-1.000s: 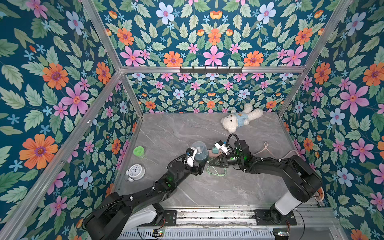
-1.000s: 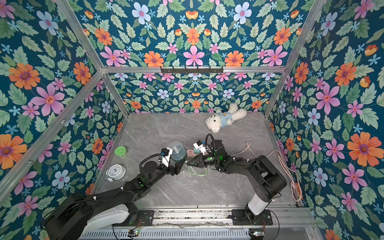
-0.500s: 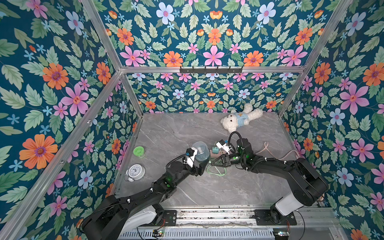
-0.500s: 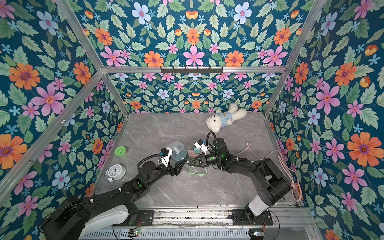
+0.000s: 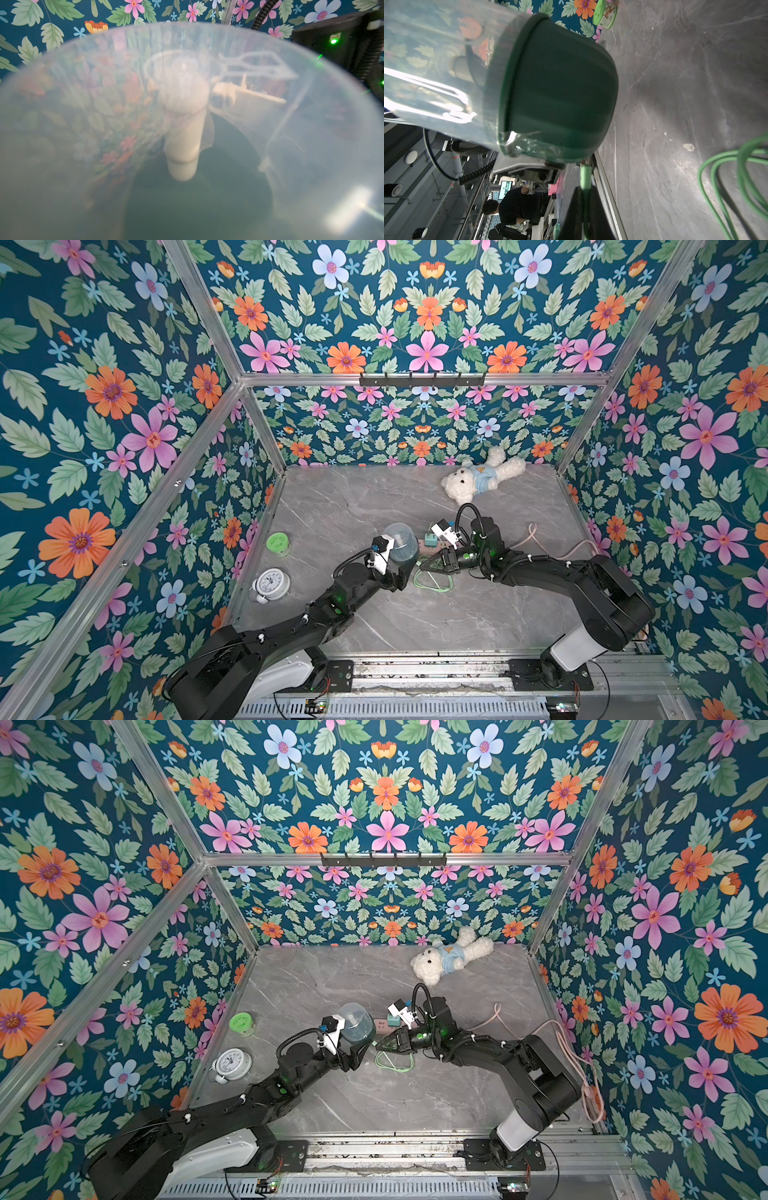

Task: Charge the cordless meat grinders
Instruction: Insert the charging cable into the cordless meat grinder.

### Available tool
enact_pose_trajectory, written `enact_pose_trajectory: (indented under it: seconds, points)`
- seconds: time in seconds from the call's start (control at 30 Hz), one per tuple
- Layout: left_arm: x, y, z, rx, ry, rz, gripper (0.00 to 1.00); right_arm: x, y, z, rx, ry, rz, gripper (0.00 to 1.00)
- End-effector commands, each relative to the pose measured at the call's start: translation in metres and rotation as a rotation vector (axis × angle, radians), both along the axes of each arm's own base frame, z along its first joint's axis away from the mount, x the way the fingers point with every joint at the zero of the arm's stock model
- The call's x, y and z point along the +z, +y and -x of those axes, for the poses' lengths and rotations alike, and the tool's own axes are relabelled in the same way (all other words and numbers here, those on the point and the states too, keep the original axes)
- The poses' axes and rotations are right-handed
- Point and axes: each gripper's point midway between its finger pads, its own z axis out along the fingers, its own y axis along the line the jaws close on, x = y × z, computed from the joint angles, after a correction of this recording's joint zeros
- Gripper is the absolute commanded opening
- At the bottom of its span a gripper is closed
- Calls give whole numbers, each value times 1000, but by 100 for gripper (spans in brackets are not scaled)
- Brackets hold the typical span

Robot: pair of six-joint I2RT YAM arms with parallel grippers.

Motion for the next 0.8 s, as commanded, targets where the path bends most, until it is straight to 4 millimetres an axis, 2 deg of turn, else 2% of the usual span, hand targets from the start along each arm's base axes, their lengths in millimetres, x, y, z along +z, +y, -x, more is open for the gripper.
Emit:
enact_pose_trajectory:
  seconds: [0.0,0.17,0.47,0.5,0.77]
  points:
    - [8,-34,45,-310,33,50,51,19,2,-31,-117,-165,-16,0]
    - [5,-36,40,-294,37,33,51,19,4,-33,-124,-165,-26,0]
    - [9,-37,37,-281,33,77,50,31,22,-37,-106,-177,-76,0]
    - [10,-36,37,-279,30,80,50,19,24,-40,-107,-152,-63,0]
    - [7,-40,45,-324,55,77,49,15,21,-46,-128,-161,-51,0]
